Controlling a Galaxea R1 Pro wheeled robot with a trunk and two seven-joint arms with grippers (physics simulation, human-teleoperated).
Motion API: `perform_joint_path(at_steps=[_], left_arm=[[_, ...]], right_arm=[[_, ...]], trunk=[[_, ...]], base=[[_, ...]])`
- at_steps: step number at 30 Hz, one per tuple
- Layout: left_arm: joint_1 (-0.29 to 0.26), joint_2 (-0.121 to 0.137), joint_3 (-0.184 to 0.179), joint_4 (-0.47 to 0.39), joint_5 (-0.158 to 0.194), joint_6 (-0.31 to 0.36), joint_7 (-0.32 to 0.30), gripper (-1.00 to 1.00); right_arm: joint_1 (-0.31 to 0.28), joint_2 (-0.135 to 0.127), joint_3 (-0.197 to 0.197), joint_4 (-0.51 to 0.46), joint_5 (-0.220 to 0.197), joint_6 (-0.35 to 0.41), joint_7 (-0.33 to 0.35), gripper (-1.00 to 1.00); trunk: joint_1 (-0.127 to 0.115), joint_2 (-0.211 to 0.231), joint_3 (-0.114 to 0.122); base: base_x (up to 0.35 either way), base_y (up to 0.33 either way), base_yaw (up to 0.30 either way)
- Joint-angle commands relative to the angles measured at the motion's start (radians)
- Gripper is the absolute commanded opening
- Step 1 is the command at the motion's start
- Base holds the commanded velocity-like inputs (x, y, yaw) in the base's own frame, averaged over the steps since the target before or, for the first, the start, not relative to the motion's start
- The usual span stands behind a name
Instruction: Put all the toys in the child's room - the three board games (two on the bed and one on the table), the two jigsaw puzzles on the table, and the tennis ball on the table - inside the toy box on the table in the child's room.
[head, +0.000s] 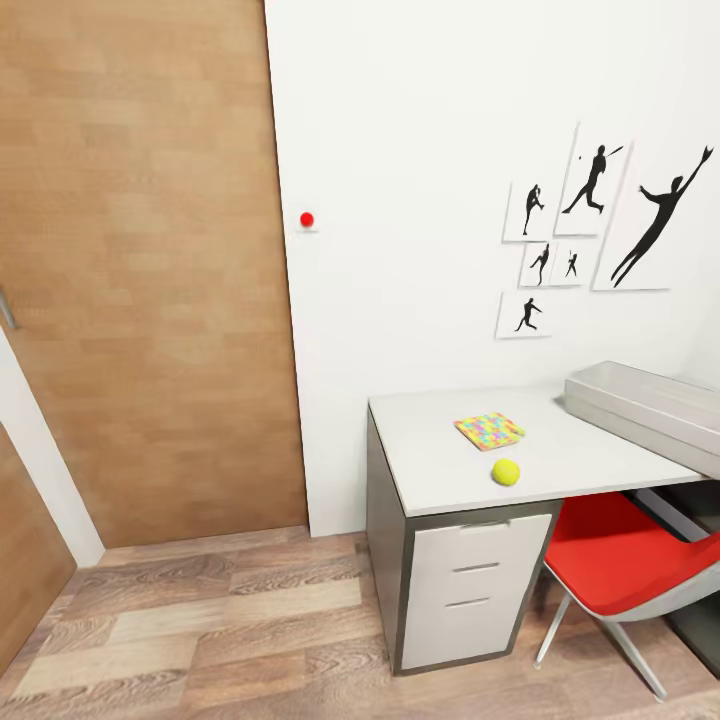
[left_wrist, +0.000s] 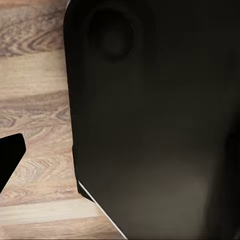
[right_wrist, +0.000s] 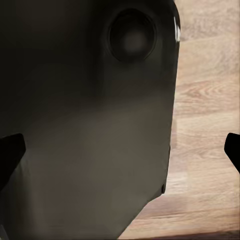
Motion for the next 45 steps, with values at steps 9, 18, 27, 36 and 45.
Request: perform_joint_path(at_steps=[9, 18, 27, 36, 45], left_arm=[[0.014, 0.018, -0.001, -0.014, 0.003, -0.004, -0.002, 1.0], [0.014, 0.018, -0.001, -0.014, 0.003, -0.004, -0.002, 1.0], [0.014, 0.018, -0.001, -0.014, 0.003, -0.004, -0.002, 1.0], [0.014, 0.018, -0.001, -0.014, 0.003, -0.004, -0.002, 1.0], [0.014, 0.018, -0.001, -0.014, 0.003, -0.004, -0.002, 1.0]], right_arm=[[-0.027, 0.011, 0.003, -0.017, 0.002, -0.002, 0.013, 1.0], [-0.027, 0.011, 0.003, -0.017, 0.002, -0.002, 0.013, 1.0], [-0.027, 0.011, 0.003, -0.017, 0.002, -0.002, 0.013, 1.0], [-0.027, 0.011, 0.003, -0.017, 0.002, -0.002, 0.013, 1.0], [-0.027, 0.011, 0.003, -0.017, 0.002, -0.002, 0.013, 1.0]], trunk=[[0.0, 0.0, 0.0], [0.0, 0.0, 0.0], [0.0, 0.0, 0.0], [0.0, 0.0, 0.0], [0.0, 0.0, 0.0]], base=[[0.0, 0.0, 0.0], [0.0, 0.0, 0.0], [0.0, 0.0, 0.0], [0.0, 0.0, 0.0], [0.0, 0.0, 0.0]])
